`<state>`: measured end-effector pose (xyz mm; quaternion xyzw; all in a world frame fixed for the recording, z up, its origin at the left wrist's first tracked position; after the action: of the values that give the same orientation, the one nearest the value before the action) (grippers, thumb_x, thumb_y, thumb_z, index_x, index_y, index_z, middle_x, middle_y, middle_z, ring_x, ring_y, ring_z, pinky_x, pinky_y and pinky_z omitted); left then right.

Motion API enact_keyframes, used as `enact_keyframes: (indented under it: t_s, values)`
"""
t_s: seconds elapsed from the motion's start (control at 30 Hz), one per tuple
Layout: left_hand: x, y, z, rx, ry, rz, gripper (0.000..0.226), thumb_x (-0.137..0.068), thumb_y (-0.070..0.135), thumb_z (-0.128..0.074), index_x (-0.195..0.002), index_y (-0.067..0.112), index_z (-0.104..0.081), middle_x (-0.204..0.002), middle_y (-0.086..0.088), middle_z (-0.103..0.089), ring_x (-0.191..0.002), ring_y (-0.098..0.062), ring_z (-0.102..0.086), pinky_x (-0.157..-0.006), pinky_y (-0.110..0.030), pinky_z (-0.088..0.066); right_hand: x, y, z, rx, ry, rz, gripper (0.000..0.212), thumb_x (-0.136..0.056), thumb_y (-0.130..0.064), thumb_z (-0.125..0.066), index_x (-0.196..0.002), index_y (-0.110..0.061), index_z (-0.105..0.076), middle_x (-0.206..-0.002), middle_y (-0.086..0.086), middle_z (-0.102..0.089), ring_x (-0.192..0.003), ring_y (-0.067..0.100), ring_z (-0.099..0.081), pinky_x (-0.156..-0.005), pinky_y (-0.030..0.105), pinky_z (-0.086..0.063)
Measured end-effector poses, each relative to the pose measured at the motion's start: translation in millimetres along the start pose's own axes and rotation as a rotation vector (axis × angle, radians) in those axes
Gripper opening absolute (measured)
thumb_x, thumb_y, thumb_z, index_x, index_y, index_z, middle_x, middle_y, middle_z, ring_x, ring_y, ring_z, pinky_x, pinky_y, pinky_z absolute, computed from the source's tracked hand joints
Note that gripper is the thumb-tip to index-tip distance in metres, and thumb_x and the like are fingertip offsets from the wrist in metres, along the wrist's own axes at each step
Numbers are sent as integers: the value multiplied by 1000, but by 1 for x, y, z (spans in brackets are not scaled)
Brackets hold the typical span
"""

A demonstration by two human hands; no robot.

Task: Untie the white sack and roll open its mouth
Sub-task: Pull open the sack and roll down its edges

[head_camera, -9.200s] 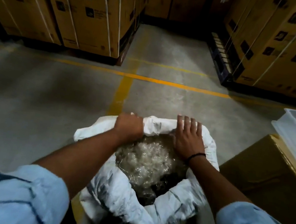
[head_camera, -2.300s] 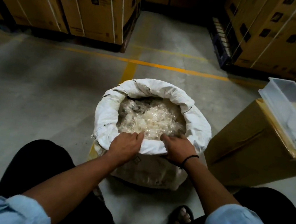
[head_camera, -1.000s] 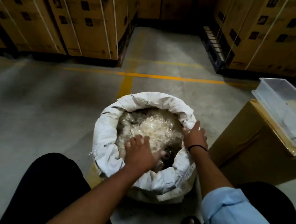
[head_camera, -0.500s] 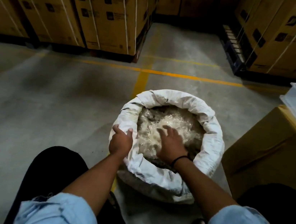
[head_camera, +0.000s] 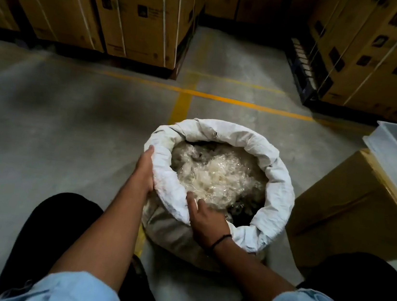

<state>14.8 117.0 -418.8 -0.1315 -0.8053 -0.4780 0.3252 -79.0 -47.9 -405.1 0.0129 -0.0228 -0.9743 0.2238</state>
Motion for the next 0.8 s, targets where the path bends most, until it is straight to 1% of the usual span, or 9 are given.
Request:
enact_keyframes:
  t_s: [0.1,0.17,0.2,0.27,0.37,0.43,0.53,0.63,0.8]
  values:
    - [21,35,17,-734,493,-185,96,-82,64,-63,-153,14,-23,-159,-21,-24,-140,-44,-33,-113,-52,-30,-1,2,2,-69,-78,86,98,-76,-31,-73,-150,-16,-12,-128,11,-53,-74,34,-64,-51,37,-45]
    - [55,66,-22,-1256,637,-663,87,-79,56,-66,-148,18,-30,-155,-20,-27,-139,-42,-29,-112,-52,-27,6,11,7,-123,-165,184,115,-72,-64,-68,-153,-19,0,-137,10,-42,-99,35,-59,-74,44,-51]
    - [68,63,-52,-1430,547,-879,81,-79,52,-66,-146,20,-34,-151,-18,-32,-138,-40,-30,-112,-51,-27,13,19,10,-133,-194,210,124,-67,-80,-60,-154,-20,5,-140,10,-39,-107,35,-56,-85,48,-50]
    - [76,27,-99,-1627,118,-1047,69,-82,49,-65,-142,25,-41,-145,-12,-42,-138,-34,-33,-115,-48,-28,31,41,10,-112,-258,217,136,-57,-95,-47,-154,-21,12,-148,11,-33,-121,36,-50,-98,50,-44]
    - [80,-44,-127,-1756,-475,-960,59,-86,50,-64,-139,32,-46,-134,-1,-57,-129,-24,-47,-107,-42,-40,54,69,-5,1,-354,195,139,-54,-94,-52,-153,-19,11,-154,13,-28,-128,36,-46,-102,51,-40]
    - [74,-83,-125,-1852,-638,-783,57,-90,52,-61,-140,31,-45,-128,2,-65,-119,-22,-57,-96,-37,-47,63,79,-19,52,-387,182,131,-62,-79,-63,-153,-17,7,-152,15,-31,-121,36,-52,-98,49,-41]
    - [63,-112,-117,-1986,-663,-647,59,-91,65,-52,-137,29,-48,-124,0,-68,-113,-25,-63,-88,-37,-50,71,86,-31,148,-358,168,94,-76,-44,-64,-152,-13,-18,-131,14,-54,-97,35,-62,-82,44,-46]
    - [62,-118,-112,-2014,-642,-606,68,-88,78,-37,-139,34,-49,-133,-2,-64,-120,-27,-60,-93,-38,-45,63,93,-4,176,-75,117,49,-77,-32,-58,-123,-16,-56,-89,5,-65,-65,30,-62,-55,35,-46]
    - [77,-91,-112,-1888,-653,-456,82,-75,89,-46,-136,35,-54,-139,5,-60,-124,-20,-57,-103,-36,-44,49,102,34,126,222,27,22,-87,-22,-56,-107,-15,-59,-87,5,-61,-66,29,-59,-46,38,-47]
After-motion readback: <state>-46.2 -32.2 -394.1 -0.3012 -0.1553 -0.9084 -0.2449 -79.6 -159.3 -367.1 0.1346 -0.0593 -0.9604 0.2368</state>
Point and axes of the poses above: each hand's wrist, its own x-axis away from the middle knuckle, its own z-axis out of the back of the hand, y = z × x, the point moved 9 cm from there along -x, towards the middle knuckle
